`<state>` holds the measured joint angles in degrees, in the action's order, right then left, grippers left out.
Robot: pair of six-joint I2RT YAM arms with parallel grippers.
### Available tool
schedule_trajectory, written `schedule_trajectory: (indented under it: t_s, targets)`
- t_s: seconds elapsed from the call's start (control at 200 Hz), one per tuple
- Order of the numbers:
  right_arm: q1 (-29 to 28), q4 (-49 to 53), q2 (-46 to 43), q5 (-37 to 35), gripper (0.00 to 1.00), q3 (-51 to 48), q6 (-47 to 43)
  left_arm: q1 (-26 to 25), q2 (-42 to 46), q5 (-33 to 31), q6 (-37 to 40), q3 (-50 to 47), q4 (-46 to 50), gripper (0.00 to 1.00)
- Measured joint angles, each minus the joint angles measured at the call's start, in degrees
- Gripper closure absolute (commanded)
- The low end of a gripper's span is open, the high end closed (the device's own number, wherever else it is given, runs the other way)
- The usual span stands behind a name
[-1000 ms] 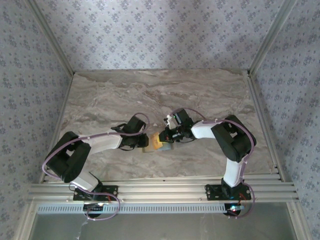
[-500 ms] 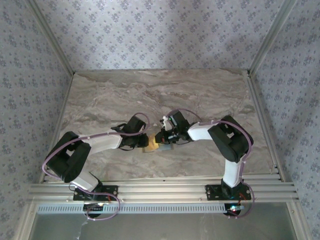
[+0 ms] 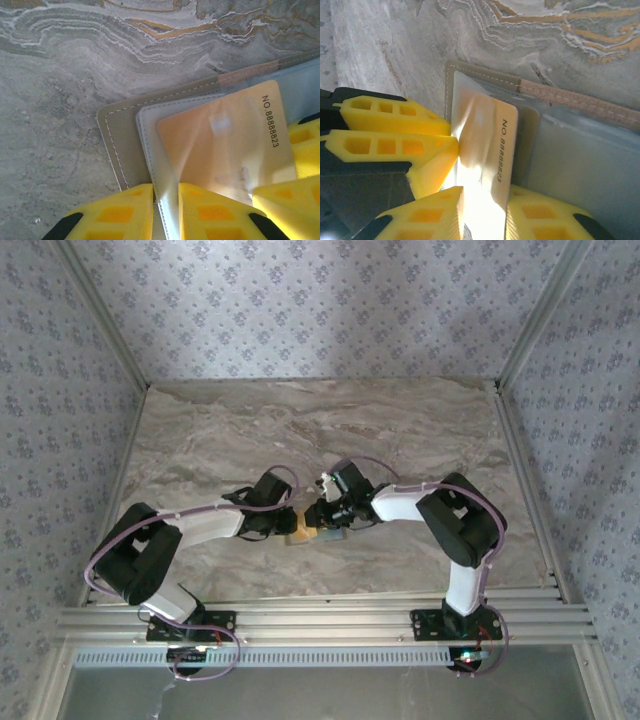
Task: Put the credit cards into the card holder
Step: Insert the credit card into the card slot.
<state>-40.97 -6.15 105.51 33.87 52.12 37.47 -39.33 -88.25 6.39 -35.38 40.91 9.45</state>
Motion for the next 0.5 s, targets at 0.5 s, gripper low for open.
schedule_trajectory:
  t_s: [0.5]
  targets:
    - [-0.3, 14.4, -4.5, -7.3, 0.62, 2.6, -6.3, 0.0, 0.1, 0.2, 0.0, -0.5, -0.7, 0.81]
